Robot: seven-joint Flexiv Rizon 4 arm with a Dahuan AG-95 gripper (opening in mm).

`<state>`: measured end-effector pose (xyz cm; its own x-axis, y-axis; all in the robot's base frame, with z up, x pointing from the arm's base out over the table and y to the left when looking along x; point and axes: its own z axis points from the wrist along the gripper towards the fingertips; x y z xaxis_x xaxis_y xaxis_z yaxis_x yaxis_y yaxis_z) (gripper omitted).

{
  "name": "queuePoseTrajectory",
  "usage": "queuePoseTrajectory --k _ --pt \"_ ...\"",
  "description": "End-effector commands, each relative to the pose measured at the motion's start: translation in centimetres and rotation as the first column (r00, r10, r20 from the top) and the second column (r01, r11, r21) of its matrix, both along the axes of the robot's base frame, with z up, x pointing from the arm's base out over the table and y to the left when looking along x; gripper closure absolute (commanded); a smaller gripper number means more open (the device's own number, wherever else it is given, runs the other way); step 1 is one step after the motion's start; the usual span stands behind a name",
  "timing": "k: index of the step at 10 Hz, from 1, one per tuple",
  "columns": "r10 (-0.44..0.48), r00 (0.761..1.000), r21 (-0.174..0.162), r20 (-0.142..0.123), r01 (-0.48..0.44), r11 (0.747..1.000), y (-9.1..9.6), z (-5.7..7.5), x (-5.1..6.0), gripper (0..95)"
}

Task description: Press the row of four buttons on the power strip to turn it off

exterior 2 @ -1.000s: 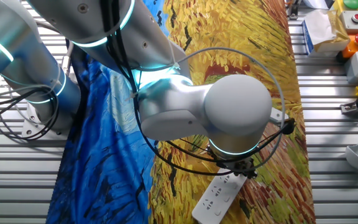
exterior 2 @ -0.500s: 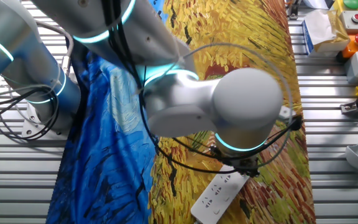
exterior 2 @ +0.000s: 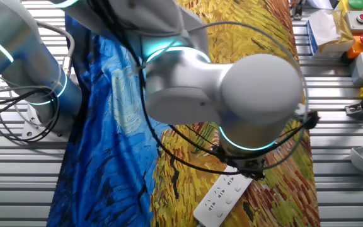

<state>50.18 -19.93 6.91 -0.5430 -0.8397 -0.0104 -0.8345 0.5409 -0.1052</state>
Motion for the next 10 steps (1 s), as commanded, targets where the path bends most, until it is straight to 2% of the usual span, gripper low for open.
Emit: queuePoseTrajectory --k 1,3,4,6,7,8,9,10 --pt "0.018 1.000 -0.038 -0.009 -0.019 0.999 0.0 0.1 0.1 38.0" --pt "0.041 0.999 -0.050 -0.011 -0.042 0.998 0.0 0.1 0.1 38.0" --pt "0.032 0.999 -0.047 -0.010 -0.032 0.998 0.2 0.2 -0.1 57.0" --pt "-0.011 1.000 -0.047 -0.016 0.011 0.999 2.9 1.2 1.4 57.0" --pt "-0.046 0.999 -0.051 -0.024 0.045 0.998 5.7 2.1 2.9 57.0" --pt "-0.076 0.997 -0.055 -0.023 0.075 0.996 7.9 2.4 3.8 57.0" --pt "-0.099 0.995 -0.051 -0.021 0.098 0.994 9.5 2.4 4.6 57.0" --pt "-0.108 0.994 -0.045 -0.021 0.107 0.993 10.3 2.3 4.9 57.0"
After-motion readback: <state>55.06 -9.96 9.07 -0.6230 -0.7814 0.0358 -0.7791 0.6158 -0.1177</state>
